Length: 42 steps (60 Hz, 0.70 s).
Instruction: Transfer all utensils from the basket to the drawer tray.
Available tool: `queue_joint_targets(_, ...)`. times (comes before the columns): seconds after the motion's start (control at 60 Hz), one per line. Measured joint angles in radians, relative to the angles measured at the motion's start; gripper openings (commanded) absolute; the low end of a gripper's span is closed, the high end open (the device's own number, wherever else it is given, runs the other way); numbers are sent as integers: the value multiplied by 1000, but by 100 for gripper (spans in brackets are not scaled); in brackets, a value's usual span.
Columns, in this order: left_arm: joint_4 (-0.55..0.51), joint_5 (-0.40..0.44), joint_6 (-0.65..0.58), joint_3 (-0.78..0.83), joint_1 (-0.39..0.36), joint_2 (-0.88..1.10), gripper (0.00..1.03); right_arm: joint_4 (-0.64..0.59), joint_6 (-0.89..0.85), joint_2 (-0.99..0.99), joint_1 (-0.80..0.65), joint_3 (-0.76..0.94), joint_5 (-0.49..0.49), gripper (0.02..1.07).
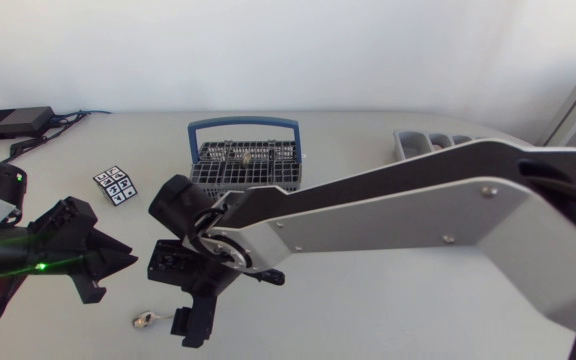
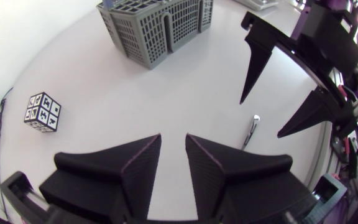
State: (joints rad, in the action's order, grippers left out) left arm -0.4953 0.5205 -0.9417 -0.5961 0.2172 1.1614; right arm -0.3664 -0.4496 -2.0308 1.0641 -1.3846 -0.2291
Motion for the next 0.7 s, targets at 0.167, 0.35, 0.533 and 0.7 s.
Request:
queue_joint_targets(0.167, -3, 26, -91, 61, 25, -40, 31, -32, 0, -60, 17, -66, -3, 93)
queue_joint_targets(0.35, -73, 29, -212, 104, 25, -69, 31, -69, 0, -105, 35, -132, -3, 93)
queue_joint_targets(0.533, -115, 29, -313, 128, 26, -82, 31, -109, 0, -146, 47, -186, -3, 87)
queue_joint_targets(0.7, -171, 29, -408, 138, 62, -82, 31, -140, -1, -195, 48, -253, -3, 82)
